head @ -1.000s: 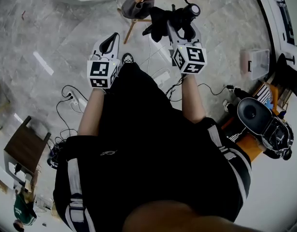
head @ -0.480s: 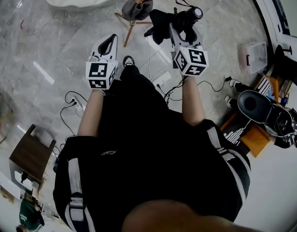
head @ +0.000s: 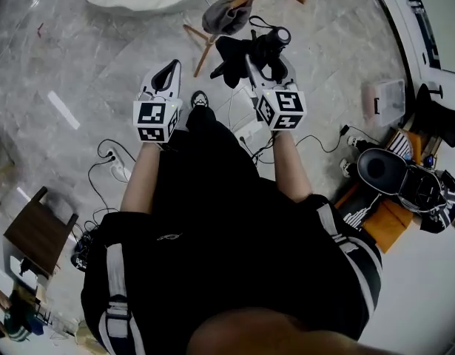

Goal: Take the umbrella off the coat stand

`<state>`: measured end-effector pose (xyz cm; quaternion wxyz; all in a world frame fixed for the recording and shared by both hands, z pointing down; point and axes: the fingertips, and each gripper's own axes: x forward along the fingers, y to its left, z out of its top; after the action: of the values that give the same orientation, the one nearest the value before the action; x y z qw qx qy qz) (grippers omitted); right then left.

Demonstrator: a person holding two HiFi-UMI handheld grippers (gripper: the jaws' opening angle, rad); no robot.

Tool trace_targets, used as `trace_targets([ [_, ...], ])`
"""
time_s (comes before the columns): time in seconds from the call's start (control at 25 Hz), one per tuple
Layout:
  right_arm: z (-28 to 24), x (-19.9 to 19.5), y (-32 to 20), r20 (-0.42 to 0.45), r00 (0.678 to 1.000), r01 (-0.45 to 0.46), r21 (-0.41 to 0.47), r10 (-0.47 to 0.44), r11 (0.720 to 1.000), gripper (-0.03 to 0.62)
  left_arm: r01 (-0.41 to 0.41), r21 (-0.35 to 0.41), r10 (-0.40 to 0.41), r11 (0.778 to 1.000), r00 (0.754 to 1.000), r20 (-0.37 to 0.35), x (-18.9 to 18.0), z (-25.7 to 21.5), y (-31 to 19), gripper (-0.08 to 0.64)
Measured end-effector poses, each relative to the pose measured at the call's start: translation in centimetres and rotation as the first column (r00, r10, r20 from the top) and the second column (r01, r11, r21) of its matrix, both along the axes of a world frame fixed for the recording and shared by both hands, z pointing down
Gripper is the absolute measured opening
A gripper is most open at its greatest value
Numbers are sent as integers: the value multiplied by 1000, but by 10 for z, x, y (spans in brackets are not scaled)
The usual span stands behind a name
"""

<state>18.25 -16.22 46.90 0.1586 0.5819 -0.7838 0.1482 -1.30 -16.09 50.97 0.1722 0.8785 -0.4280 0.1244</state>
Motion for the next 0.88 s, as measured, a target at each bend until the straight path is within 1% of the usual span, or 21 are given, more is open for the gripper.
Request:
trace_targets([
  [0.12, 9, -40, 1, 13, 996, 88, -11, -88, 996, 239, 64, 4, -64, 998, 998, 6, -30, 0, 6, 0],
  [0.24, 14, -87, 3, 30, 982, 188, -11, -188, 982, 239, 143, 10, -143, 990, 990, 18, -69, -1, 16, 0],
  [0.36, 9, -137, 8, 40, 958, 284, 0, -284, 959, 239, 231, 18, -231, 973, 973, 24, -113, -10, 33, -1],
  [0.44, 7, -169, 10, 45, 936, 349, 7, -349, 937, 239, 298, 22, -299, 954, 954, 27, -143, -14, 45, 0],
  [0.56, 8, -215, 10, 50, 892, 449, 13, -449, 894, 239, 401, 22, -402, 916, 915, 33, -183, -14, 64, 0],
  [0.76, 4, -285, 16, 65, 798, 600, 12, -599, 800, 239, 545, 14, -545, 838, 837, 44, -233, -19, 95, 0],
  [0.8, 1, -299, 15, 72, 774, 629, 22, -629, 777, 239, 573, 23, -573, 819, 818, 49, -243, -24, 99, 0],
  [0.88, -12, -335, 11, 80, 716, 691, 64, -694, 720, 239, 633, 64, -637, 771, 769, 53, -270, -40, 106, 0],
])
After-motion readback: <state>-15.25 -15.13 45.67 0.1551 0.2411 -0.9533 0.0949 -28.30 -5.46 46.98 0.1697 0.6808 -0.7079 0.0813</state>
